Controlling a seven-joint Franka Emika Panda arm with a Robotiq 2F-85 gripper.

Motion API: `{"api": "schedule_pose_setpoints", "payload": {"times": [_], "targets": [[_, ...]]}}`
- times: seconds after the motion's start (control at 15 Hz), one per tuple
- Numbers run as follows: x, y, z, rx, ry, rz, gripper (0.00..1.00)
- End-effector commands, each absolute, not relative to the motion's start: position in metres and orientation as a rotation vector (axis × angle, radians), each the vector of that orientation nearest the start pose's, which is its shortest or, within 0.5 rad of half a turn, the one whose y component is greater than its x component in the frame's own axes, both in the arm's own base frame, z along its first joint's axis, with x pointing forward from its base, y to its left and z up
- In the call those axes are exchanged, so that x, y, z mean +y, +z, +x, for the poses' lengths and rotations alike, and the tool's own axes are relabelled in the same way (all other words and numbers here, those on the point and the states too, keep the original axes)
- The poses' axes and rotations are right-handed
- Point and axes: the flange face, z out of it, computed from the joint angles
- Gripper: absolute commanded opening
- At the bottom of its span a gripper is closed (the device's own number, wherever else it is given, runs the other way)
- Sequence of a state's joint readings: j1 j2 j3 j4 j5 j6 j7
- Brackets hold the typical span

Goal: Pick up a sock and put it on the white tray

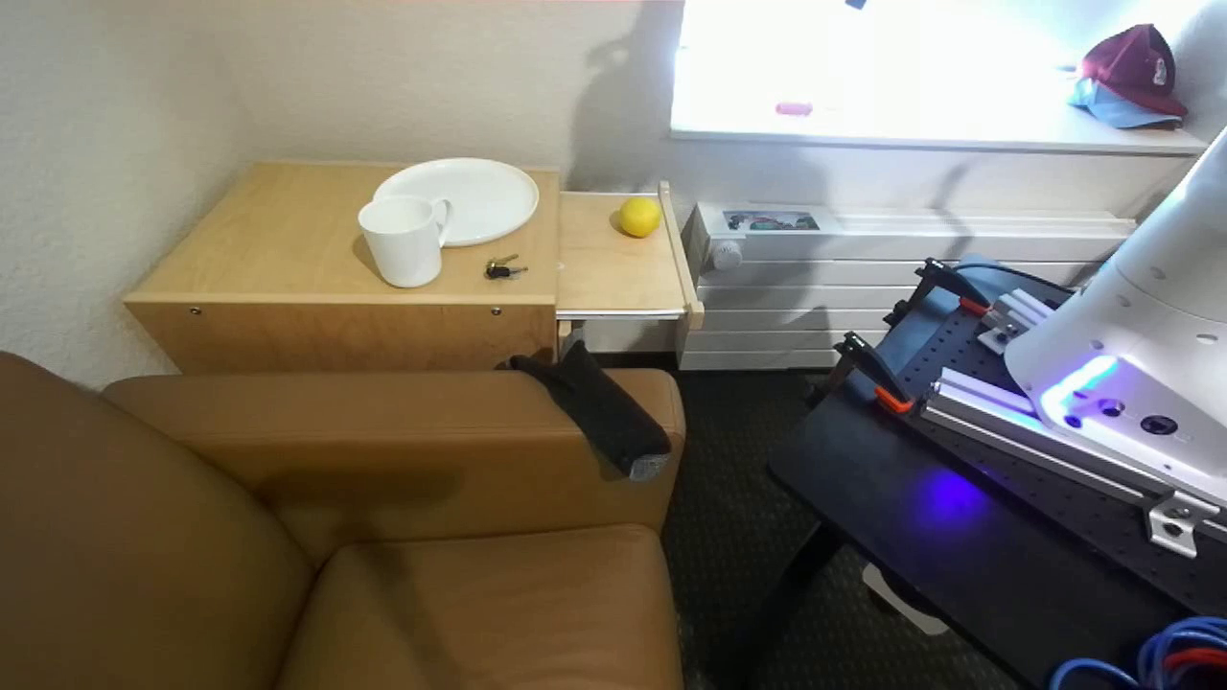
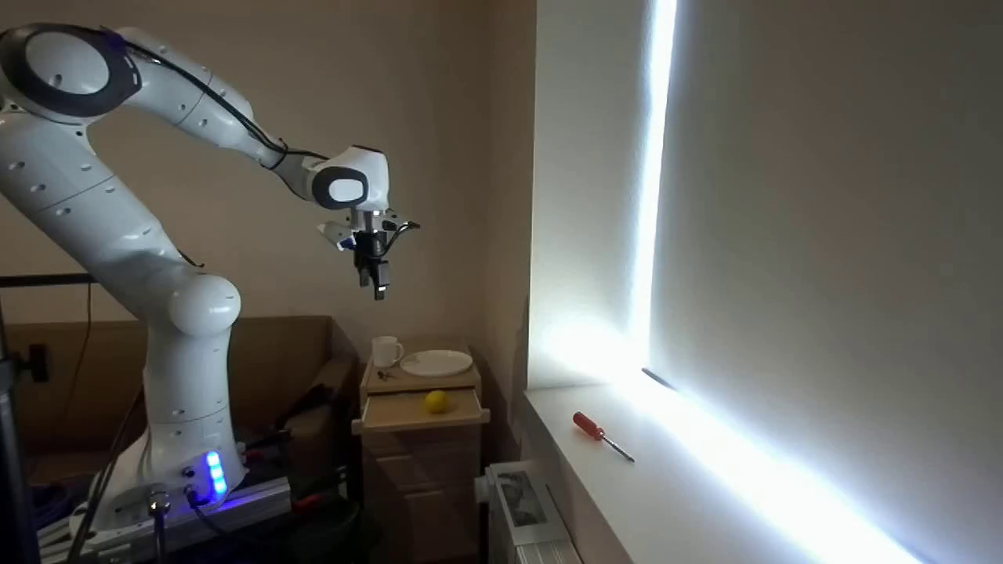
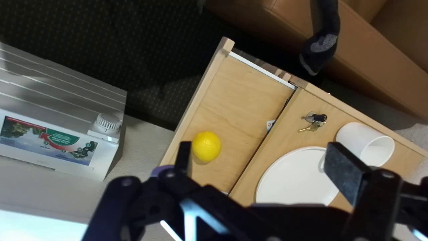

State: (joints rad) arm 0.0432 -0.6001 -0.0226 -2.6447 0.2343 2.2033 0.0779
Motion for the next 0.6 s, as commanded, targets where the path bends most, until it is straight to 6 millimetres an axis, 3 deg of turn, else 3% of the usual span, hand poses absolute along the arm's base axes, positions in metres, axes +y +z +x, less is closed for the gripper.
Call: {"api": "schedule_pose_setpoints", "payload": {"times": [0.0, 0.33, 0.53], "targets": [[0.026, 0.429, 0.377, 0.241, -0.193, -2.938, 1.0], [0.114, 0.394, 0.389, 0.03, -0.332, -3.014, 1.0], [0.151, 0.374, 0.399, 0.012, -0.383, -3.018, 1.0]]}}
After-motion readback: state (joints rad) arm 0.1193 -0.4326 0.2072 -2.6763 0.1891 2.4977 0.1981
